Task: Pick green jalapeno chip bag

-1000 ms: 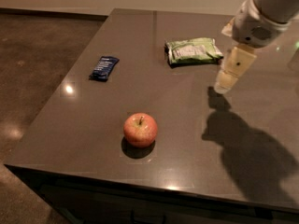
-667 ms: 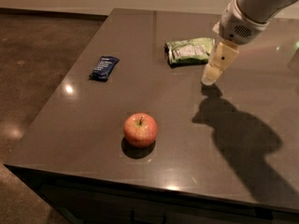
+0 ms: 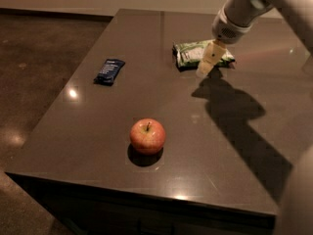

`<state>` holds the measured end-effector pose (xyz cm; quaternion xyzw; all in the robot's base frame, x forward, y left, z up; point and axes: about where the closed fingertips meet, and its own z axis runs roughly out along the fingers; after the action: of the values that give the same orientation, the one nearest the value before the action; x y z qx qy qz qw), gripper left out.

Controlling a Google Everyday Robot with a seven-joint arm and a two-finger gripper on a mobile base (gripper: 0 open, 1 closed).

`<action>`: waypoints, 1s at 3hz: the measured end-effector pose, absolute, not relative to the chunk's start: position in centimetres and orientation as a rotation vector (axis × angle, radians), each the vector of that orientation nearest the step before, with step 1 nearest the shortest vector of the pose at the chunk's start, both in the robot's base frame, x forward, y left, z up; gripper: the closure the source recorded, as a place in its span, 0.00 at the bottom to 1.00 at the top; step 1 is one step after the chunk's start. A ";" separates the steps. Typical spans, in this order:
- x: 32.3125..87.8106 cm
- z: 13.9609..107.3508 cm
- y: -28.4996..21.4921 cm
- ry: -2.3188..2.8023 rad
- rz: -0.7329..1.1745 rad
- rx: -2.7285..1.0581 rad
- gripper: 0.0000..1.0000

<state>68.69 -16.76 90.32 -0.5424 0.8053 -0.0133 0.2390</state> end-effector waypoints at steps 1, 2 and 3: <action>73.6 87.6 -16.1 2.240 -0.069 -1.480 0.00; 75.7 86.5 -15.8 2.254 -0.084 -1.486 0.00; 76.6 85.9 -15.4 2.257 -0.084 -1.523 0.23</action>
Offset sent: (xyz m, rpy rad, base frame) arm 0.0987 0.0099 -0.0416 -0.0671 0.0186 -0.0368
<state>76.56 -15.43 85.90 -0.5470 0.8105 -0.0303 0.2075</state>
